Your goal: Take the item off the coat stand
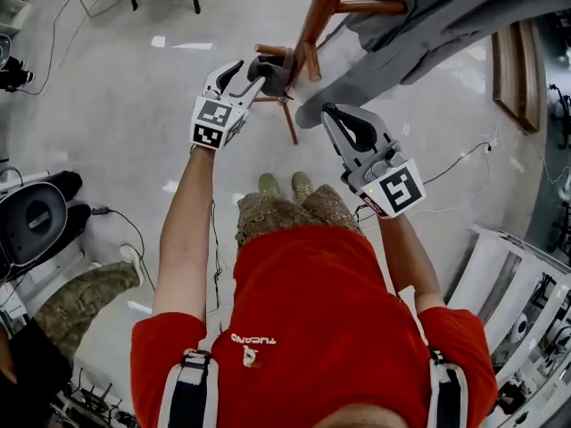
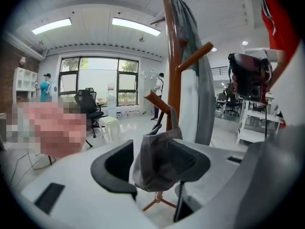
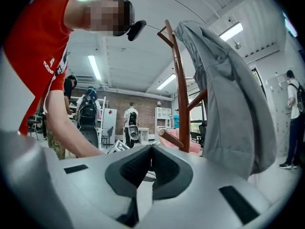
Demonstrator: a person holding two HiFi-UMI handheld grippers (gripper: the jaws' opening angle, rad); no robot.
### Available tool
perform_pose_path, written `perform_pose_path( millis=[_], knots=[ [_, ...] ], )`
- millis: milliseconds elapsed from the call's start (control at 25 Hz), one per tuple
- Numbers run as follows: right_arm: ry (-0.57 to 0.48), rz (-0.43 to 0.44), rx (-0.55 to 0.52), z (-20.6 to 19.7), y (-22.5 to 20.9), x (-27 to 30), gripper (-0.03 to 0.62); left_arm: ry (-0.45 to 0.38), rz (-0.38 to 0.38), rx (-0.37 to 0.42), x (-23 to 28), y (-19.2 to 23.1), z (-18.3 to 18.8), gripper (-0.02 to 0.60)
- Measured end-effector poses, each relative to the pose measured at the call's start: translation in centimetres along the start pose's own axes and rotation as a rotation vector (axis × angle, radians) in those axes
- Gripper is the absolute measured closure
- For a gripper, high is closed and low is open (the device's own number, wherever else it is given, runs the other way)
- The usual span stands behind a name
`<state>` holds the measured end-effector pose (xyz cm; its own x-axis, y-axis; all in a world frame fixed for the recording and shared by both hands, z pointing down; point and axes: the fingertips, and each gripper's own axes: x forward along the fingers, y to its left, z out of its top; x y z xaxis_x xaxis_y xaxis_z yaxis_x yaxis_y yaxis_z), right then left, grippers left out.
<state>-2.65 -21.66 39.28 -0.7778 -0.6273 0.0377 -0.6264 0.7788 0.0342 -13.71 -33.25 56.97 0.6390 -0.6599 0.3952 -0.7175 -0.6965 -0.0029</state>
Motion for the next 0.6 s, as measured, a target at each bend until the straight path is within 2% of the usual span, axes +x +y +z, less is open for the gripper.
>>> perform_pose_path(
  millis=[200, 360, 400, 440, 480, 600],
  knots=[
    [0.031, -0.056, 0.013, -1.1, -1.1, -0.1, 0.569, 0.088, -0.081, 0.076, 3.8, 0.3, -1.8, 0.350],
    [0.049, -0.078, 0.016, -1.7, -1.3, -0.4, 0.569, 0.125, -0.104, 0.084, 5.7, 0.5, -3.0, 0.354],
    [0.047, -0.082, 0.017, -1.6, -1.4, -0.4, 0.569, 0.127, -0.101, 0.079, 5.9, 0.5, -3.1, 0.398],
    [0.044, -0.085, 0.019, -1.5, -1.4, -0.5, 0.569, 0.125, -0.093, 0.073, 6.0, 0.6, -3.1, 0.483],
    [0.044, -0.089, 0.017, -1.4, -1.5, -0.5, 0.569, 0.119, -0.081, 0.064, 6.0, 0.7, -3.0, 0.539],
    [0.052, -0.096, 0.007, -1.3, -1.9, -0.8, 0.569, 0.088, -0.046, 0.027, 5.5, 0.9, -2.1, 0.565]
  ],
)
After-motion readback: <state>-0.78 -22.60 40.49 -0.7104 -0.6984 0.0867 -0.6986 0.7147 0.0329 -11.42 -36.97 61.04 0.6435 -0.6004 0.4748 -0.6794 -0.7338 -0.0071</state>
